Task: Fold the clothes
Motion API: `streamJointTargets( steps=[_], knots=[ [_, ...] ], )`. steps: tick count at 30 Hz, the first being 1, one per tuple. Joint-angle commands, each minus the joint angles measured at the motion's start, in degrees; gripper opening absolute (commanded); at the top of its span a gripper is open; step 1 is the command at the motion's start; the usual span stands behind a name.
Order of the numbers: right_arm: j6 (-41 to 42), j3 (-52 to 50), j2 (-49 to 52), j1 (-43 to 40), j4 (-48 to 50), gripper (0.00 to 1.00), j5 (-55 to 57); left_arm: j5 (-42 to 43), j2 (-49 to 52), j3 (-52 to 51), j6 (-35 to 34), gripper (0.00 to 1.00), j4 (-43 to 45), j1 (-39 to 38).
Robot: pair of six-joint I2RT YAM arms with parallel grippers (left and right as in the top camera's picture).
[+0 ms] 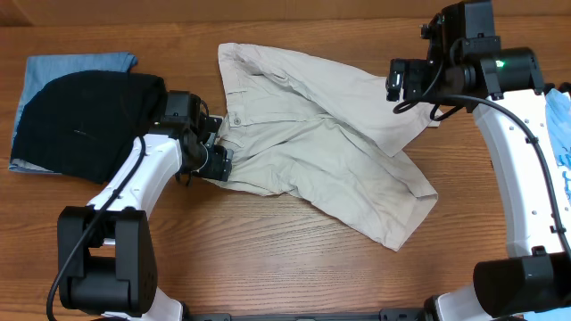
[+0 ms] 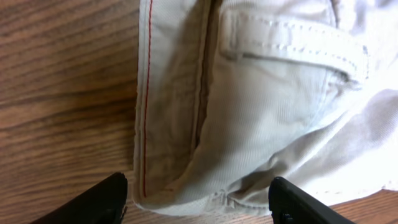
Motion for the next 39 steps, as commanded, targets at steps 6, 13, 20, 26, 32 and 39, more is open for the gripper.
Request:
streamJointTargets(
  steps=[6,13,20,26,32,39],
  knots=[
    [0.24,0.76,-0.76,-0.09,0.26,1.00,0.15,-0.61,0.13,1.01,0.85,0.31,-0.24,-0.28],
    [0.24,0.76,-0.76,-0.11,0.24,1.00,0.15,1.42,0.13,1.01,0.63,0.20,-0.98,-0.28],
    [0.24,0.76,-0.76,-0.11,0.26,1.00,0.15,2.05,0.13,1.01,0.17,0.21,-1.01,-0.35],
    [0.24,0.76,-0.76,-0.11,2.64,1.00,0.13,2.03,0.13,1.01,-0.24,0.20,-0.98,-0.35],
    [0.22,0.79,-0.76,-0.09,3.41,1.00,-0.35,2.03,0.13,1.01,-0.24,0.22,-0.66,-0.37],
    [0.22,-1.60,0.59,-0.09,-1.07,0.90,-0.31,2.01,0.13,1.01,-0.22,0.17,-0.74,-0.37]
  ],
)
